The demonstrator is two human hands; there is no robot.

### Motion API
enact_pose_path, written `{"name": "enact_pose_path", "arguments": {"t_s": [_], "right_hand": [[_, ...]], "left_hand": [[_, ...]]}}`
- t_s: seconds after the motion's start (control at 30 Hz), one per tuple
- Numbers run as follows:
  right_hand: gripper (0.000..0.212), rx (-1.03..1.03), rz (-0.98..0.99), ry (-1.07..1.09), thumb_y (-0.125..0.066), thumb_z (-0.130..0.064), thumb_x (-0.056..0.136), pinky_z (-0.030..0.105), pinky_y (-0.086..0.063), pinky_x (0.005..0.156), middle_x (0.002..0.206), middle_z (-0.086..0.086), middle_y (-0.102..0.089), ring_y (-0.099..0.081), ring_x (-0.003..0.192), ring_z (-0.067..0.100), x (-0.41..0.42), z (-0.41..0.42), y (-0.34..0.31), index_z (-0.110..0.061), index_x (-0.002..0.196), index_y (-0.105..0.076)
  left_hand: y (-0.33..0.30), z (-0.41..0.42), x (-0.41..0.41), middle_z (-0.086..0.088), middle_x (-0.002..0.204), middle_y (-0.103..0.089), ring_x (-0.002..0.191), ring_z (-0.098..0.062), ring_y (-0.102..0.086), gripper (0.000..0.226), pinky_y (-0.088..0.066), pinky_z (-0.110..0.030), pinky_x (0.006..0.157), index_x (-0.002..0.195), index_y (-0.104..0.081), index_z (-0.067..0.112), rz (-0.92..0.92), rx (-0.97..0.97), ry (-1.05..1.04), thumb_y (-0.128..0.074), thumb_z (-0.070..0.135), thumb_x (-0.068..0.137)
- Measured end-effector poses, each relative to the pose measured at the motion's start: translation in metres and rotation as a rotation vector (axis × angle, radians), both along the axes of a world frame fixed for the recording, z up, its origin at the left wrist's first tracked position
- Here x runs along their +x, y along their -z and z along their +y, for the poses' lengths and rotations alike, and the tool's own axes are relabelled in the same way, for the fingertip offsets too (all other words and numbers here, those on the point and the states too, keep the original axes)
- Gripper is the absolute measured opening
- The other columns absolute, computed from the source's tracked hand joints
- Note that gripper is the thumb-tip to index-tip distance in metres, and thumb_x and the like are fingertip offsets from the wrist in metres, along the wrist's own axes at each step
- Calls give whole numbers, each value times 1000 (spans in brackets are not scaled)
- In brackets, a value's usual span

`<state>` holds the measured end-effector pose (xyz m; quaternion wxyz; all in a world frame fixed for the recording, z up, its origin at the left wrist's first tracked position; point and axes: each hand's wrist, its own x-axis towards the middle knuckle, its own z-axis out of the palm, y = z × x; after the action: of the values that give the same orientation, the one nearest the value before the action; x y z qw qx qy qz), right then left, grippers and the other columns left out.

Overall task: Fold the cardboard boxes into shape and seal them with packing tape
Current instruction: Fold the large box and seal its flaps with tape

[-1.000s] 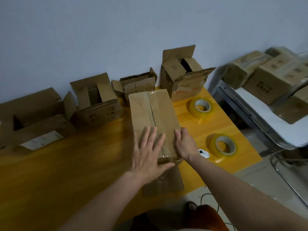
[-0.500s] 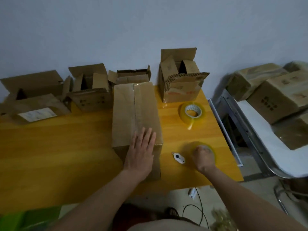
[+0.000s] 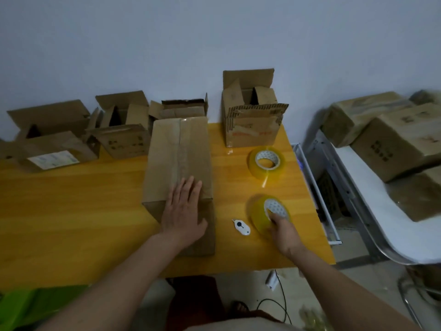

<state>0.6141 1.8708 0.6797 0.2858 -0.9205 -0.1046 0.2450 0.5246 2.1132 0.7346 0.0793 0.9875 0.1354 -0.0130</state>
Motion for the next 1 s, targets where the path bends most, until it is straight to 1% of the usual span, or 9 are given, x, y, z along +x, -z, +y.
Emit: {"name": "enact_pose_path", "arguments": {"t_s": [0.07, 0.13, 0.17, 0.27, 0.4, 0.6, 0.77, 0.9, 1.0], "right_hand": [[42, 118, -39, -7, -50, -6, 97, 33, -33, 109, 143, 11, -47, -41, 133, 27, 3, 4, -14, -6, 138, -46], [39, 234, -82, -18, -52, -9, 97, 31, -35, 108, 140, 7, -50, -43, 132, 23, 3, 11, -31, -9, 136, -49], [37, 281, -106, -14, -53, -10, 97, 28, -38, 105, 137, 5, -52, -45, 129, 21, 4, 15, -39, -10, 134, -51], [32, 392, -167, -27, -54, -10, 96, 23, -42, 97, 127, 5, -58, -52, 121, 19, 6, 28, -64, -9, 127, -55], [34, 437, -187, -84, -52, -11, 96, 36, -44, 100, 127, 8, -57, -51, 120, 20, 6, 41, -87, -8, 130, -52], [32, 446, -196, -147, -51, -16, 98, 23, -40, 88, 122, 3, -56, -50, 115, 17, 3, 53, -104, -11, 129, -52], [34, 417, -217, -176, -50, -19, 98, 5, -35, 72, 121, 3, -54, -48, 106, 11, 4, 54, -109, -13, 131, -50], [30, 418, -231, -197, -49, -19, 98, 5, -37, 72, 116, 2, -54, -49, 99, 8, 5, 52, -113, -16, 128, -51], [28, 424, -223, -203, -49, -19, 98, 12, -37, 74, 114, 3, -55, -50, 100, 12, 8, 47, -118, -17, 126, -51]], "left_hand": [[-11, -15, 2, -5, 157, -14, 146, -22, -10, 76, -11, -35, 119, 150, -16, 15, -178, -181, -45, -58, 27, 88], [-20, -34, 7, -2, 142, -38, 131, -20, -37, 63, -34, -30, 108, 144, -33, 17, -303, -309, -48, -60, 21, 87], [-24, -41, 12, 0, 135, -43, 124, -18, -42, 59, -37, -26, 101, 141, -37, 19, -326, -368, -57, -62, 22, 87], [-38, -47, 33, 0, 136, -44, 123, -15, -43, 57, -32, -19, 94, 139, -41, 19, -370, -517, -115, -65, 26, 88], [-57, -34, 52, 2, 138, -47, 126, -12, -43, 53, -34, -22, 97, 136, -47, 20, -414, -652, -113, -66, 31, 88], [-63, -19, 54, 2, 116, -64, 109, -11, -58, 24, -47, -23, 93, 113, -67, 18, -503, -732, -78, -65, 21, 89], [-64, -18, 52, 2, 99, -65, 89, -4, -58, 12, -45, -7, 77, 100, -69, 13, -627, -612, -36, -64, 14, 89], [-69, -20, 55, 4, 95, -60, 83, 0, -53, 9, -45, -7, 72, 98, -65, 12, -597, -628, -76, -58, 14, 93], [-75, -20, 55, 9, 96, -61, 87, 2, -55, 12, -45, -7, 70, 103, -64, 17, -482, -810, -122, -56, 20, 95]]}}
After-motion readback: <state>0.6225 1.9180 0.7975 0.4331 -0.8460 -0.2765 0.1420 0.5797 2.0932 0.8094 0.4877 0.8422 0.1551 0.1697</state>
